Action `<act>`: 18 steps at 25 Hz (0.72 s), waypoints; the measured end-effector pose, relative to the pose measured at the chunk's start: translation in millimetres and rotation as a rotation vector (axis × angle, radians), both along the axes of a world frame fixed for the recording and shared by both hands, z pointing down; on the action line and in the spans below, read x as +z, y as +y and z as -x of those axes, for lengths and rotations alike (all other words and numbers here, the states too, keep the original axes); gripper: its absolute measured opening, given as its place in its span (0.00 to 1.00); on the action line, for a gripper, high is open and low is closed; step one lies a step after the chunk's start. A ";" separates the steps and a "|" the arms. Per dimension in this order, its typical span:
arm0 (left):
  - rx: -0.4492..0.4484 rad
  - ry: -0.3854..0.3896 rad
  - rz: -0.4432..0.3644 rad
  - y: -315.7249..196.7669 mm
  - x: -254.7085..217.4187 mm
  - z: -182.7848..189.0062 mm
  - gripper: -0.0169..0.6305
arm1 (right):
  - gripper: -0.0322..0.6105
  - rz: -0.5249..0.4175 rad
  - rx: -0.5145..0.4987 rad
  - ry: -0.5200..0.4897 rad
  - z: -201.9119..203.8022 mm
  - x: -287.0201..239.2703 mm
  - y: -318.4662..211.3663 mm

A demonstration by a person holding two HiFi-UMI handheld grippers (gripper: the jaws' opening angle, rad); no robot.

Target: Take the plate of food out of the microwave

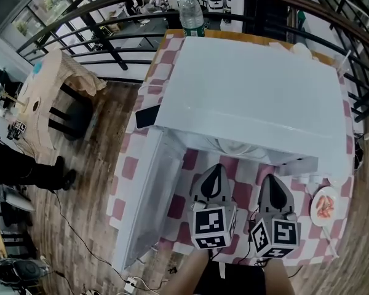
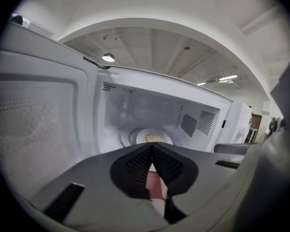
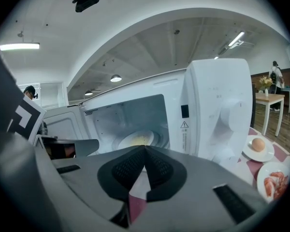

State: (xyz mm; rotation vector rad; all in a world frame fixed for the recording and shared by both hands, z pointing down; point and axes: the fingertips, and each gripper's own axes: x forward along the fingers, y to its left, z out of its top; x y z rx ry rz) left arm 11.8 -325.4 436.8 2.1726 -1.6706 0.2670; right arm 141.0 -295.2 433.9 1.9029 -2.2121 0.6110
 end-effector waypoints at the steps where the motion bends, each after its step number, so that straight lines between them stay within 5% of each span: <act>1: -0.005 0.007 0.011 -1.2 2.9 -0.7 0.04 | 0.04 0.003 -0.001 -0.002 -0.4 1.9 -0.8; 8: -0.043 0.067 0.106 -8.3 24.8 -3.9 0.04 | 0.04 0.022 0.004 -0.015 -4.1 11.5 -6.2; 18: -0.094 0.309 0.185 -18.6 38.4 -13.3 0.09 | 0.04 0.038 -0.001 -0.013 -5.0 21.0 -5.5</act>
